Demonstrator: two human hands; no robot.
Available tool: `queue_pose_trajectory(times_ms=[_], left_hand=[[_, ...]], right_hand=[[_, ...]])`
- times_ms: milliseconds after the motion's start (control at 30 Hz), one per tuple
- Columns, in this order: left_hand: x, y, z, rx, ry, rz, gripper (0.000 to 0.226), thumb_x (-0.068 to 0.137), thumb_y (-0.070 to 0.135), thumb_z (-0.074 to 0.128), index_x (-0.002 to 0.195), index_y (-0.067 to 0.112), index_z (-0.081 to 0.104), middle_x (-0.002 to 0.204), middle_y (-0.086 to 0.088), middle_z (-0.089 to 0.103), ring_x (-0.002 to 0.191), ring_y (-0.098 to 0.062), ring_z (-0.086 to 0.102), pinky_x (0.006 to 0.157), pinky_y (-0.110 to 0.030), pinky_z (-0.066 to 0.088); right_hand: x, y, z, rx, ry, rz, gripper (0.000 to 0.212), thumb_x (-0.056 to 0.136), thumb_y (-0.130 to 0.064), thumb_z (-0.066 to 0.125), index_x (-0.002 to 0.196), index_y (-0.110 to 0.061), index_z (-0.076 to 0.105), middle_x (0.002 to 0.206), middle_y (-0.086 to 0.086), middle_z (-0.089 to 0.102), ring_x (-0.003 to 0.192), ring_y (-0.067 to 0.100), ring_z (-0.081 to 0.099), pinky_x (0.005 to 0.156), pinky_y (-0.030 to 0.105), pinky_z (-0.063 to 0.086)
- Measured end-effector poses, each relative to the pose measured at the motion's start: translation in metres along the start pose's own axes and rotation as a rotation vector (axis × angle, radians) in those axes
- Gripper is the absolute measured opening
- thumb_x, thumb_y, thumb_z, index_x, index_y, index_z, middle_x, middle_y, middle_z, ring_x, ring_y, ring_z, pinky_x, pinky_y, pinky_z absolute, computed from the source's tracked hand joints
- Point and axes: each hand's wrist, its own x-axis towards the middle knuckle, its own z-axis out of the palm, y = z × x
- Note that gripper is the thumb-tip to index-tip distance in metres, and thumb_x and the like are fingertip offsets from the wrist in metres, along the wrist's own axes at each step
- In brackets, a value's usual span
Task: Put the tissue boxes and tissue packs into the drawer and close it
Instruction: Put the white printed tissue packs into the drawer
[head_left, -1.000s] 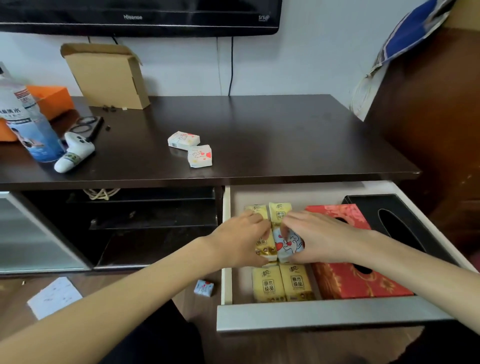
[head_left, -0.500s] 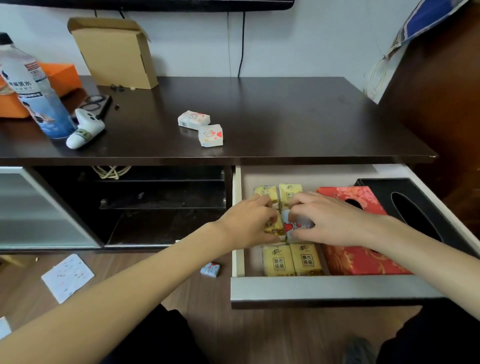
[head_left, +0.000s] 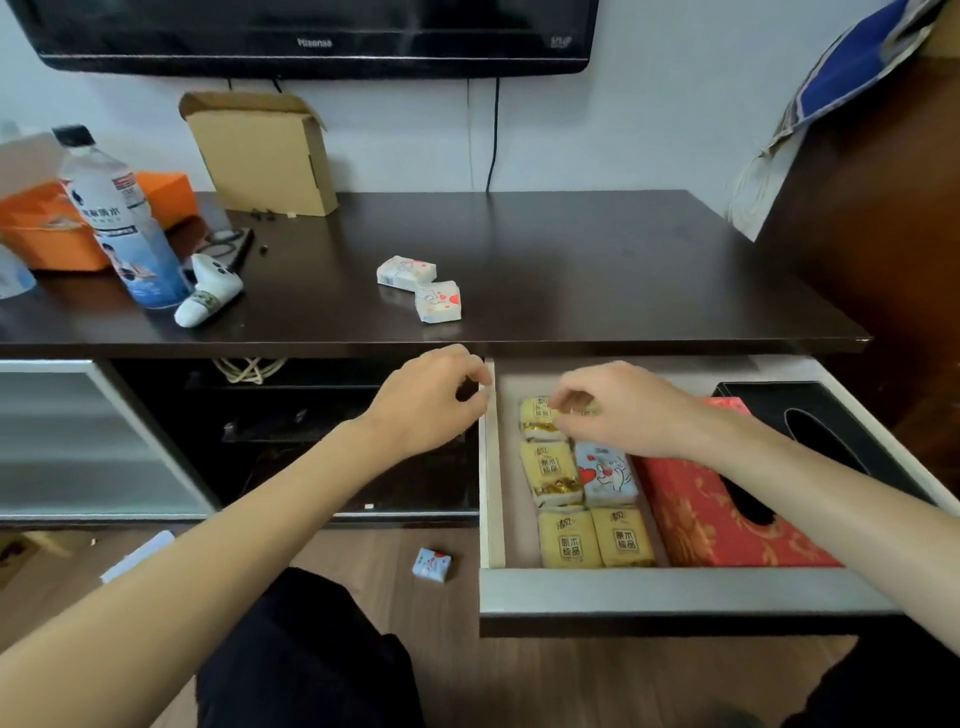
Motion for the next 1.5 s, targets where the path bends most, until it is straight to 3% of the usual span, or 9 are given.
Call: queue_pose_trajectory(times_ms=[133, 267, 400, 533, 633, 867, 1100, 1367, 1500], left_hand=[[0.032, -0.042, -0.043, 0.055, 0.064, -0.219, 0.015, 0.089, 0.035, 0.056, 0.096, 0.031, 0.07, 0.099, 0.009, 0.068, 0.091, -0.018, 0.065, 0.081, -0.043, 0.056], [0.071, -0.088, -0.068, 0.072, 0.11, -0.364, 0.024, 0.086, 0.031, 0.056, 0.106, 0.03, 0.069, 0.108, 0.005, 0.068, 0.098, -0.024, 0.064, 0.086, -0.041, 0.052], [0.112, -0.12, -0.065, 0.072, 0.082, -0.361, 0.039, 0.089, 0.022, 0.059, 0.128, 0.021, 0.061, 0.129, -0.004, 0.059, 0.112, -0.027, 0.06, 0.093, -0.044, 0.051], [0.148, -0.14, -0.053, 0.083, -0.069, -0.293, 0.071, 0.087, -0.003, 0.06, 0.151, 0.016, 0.038, 0.158, -0.009, 0.035, 0.145, -0.031, 0.03, 0.117, -0.042, 0.028], [0.167, -0.15, -0.044, 0.125, -0.215, -0.254, 0.075, 0.088, -0.007, 0.057, 0.155, 0.013, 0.03, 0.163, -0.011, 0.025, 0.151, -0.029, 0.017, 0.121, -0.04, 0.015], [0.172, -0.161, -0.038, 0.125, -0.123, -0.266, 0.061, 0.085, 0.035, 0.072, 0.14, 0.021, 0.05, 0.133, -0.01, 0.054, 0.118, -0.028, 0.054, 0.096, -0.038, 0.046], [0.142, -0.14, -0.045, -0.062, -0.074, -0.394, 0.092, 0.074, 0.045, 0.073, 0.152, 0.025, 0.027, 0.143, -0.012, 0.043, 0.119, -0.034, 0.054, 0.095, -0.04, 0.045], [0.096, -0.073, -0.049, -0.1, -0.069, -0.32, 0.038, 0.092, 0.045, 0.047, 0.127, 0.03, 0.054, 0.122, -0.003, 0.046, 0.103, -0.032, 0.057, 0.084, -0.037, 0.04], [0.083, -0.055, -0.059, -0.126, -0.04, -0.367, 0.037, 0.092, 0.047, 0.047, 0.118, 0.021, 0.05, 0.112, 0.0, 0.053, 0.097, -0.025, 0.056, 0.077, -0.038, 0.038]], right_hand=[[0.055, -0.017, -0.022, 0.161, 0.138, 0.023, 0.012, 0.092, -0.035, 0.065, 0.099, -0.031, 0.073, 0.088, -0.017, 0.072, 0.086, 0.003, 0.068, 0.087, 0.041, 0.058], [0.122, -0.032, -0.029, 0.248, 0.147, 0.044, 0.019, 0.094, -0.031, 0.067, 0.111, -0.025, 0.072, 0.103, -0.009, 0.073, 0.096, 0.011, 0.067, 0.092, 0.042, 0.056], [0.178, -0.043, -0.018, 0.162, 0.124, -0.002, 0.036, 0.096, -0.031, 0.068, 0.13, -0.021, 0.065, 0.134, 0.0, 0.062, 0.112, 0.015, 0.058, 0.09, 0.034, 0.051], [0.208, -0.041, -0.003, 0.115, 0.019, -0.052, 0.061, 0.087, -0.04, 0.074, 0.142, -0.02, 0.056, 0.142, 0.001, 0.051, 0.121, 0.018, 0.049, 0.086, 0.033, 0.043], [0.213, -0.03, 0.004, 0.093, 0.009, -0.061, 0.056, 0.085, -0.041, 0.074, 0.135, -0.024, 0.059, 0.138, -0.004, 0.051, 0.122, 0.018, 0.049, 0.094, 0.039, 0.047], [0.198, -0.018, -0.011, -0.004, 0.05, -0.12, 0.02, 0.082, -0.049, 0.076, 0.093, -0.038, 0.063, 0.113, -0.013, 0.054, 0.11, 0.011, 0.045, 0.087, 0.039, 0.049], [0.175, -0.022, -0.014, 0.046, 0.104, -0.122, 0.026, 0.081, -0.035, 0.08, 0.097, -0.029, 0.06, 0.109, -0.009, 0.058, 0.101, 0.013, 0.058, 0.085, 0.04, 0.055], [0.156, -0.004, -0.015, 0.015, 0.022, -0.151, 0.037, 0.078, -0.04, 0.083, 0.106, -0.028, 0.062, 0.116, -0.01, 0.05, 0.105, 0.014, 0.052, 0.084, 0.031, 0.049], [0.164, -0.006, -0.014, -0.022, 0.005, -0.14, 0.043, 0.076, -0.05, 0.084, 0.104, -0.033, 0.058, 0.12, -0.016, 0.049, 0.108, 0.011, 0.051, 0.081, 0.031, 0.048]])
